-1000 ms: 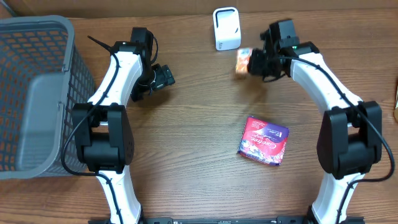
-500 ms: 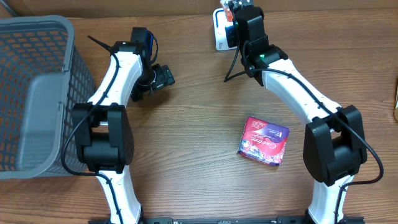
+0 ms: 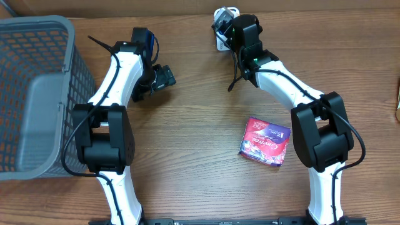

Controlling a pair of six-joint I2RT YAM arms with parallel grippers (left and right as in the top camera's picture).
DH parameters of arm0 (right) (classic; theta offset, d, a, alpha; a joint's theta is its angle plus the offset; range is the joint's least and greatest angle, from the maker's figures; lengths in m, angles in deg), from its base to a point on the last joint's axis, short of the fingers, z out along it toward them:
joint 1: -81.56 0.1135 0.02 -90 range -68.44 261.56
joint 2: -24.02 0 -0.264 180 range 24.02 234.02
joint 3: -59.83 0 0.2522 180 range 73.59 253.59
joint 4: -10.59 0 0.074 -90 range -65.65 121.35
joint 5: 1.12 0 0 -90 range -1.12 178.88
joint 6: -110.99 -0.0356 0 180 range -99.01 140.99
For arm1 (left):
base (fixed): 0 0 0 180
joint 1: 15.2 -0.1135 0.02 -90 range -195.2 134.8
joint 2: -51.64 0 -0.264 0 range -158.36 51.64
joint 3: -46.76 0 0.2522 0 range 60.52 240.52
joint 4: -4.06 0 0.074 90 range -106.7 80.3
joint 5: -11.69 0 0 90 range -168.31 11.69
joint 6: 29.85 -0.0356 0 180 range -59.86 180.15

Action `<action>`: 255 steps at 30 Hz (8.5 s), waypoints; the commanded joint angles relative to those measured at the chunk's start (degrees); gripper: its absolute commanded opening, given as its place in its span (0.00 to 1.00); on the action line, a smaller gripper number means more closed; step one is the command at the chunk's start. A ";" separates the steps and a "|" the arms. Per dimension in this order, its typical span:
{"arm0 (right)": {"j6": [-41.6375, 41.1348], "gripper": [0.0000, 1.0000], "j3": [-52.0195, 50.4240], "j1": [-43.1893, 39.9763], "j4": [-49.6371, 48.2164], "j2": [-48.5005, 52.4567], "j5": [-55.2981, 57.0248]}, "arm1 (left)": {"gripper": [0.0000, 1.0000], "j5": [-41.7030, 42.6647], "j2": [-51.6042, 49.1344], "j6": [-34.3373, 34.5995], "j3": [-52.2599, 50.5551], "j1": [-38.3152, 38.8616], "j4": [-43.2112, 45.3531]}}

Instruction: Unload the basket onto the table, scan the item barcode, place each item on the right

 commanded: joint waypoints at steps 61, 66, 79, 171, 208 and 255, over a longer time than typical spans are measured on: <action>-72.52 0.04 1.33 -66.99 38.36 -11.74 -13.16 | 1.00 0.07 0.15 -0.55 0.20 0.33 0.07; -72.50 0.11 1.33 -68.32 38.34 -11.43 -13.03 | 1.00 0.07 0.15 -0.55 0.20 0.33 0.07; -71.80 0.93 1.01 -68.46 40.11 -11.19 -14.58 | 1.00 0.07 0.15 -0.55 0.20 0.33 0.07; -78.44 1.00 -26.62 -52.61 66.38 -50.64 -22.05 | 1.00 33.31 0.15 -2.99 -0.09 2.78 -0.46; -78.44 1.00 -26.62 -52.61 66.36 -50.64 -22.05 | 0.85 14.19 0.04 5.60 -1.51 40.22 4.63; -78.44 1.00 -26.62 -52.61 66.38 -50.64 -22.05 | 0.04 -58.51 0.02 7.82 17.70 25.03 -24.72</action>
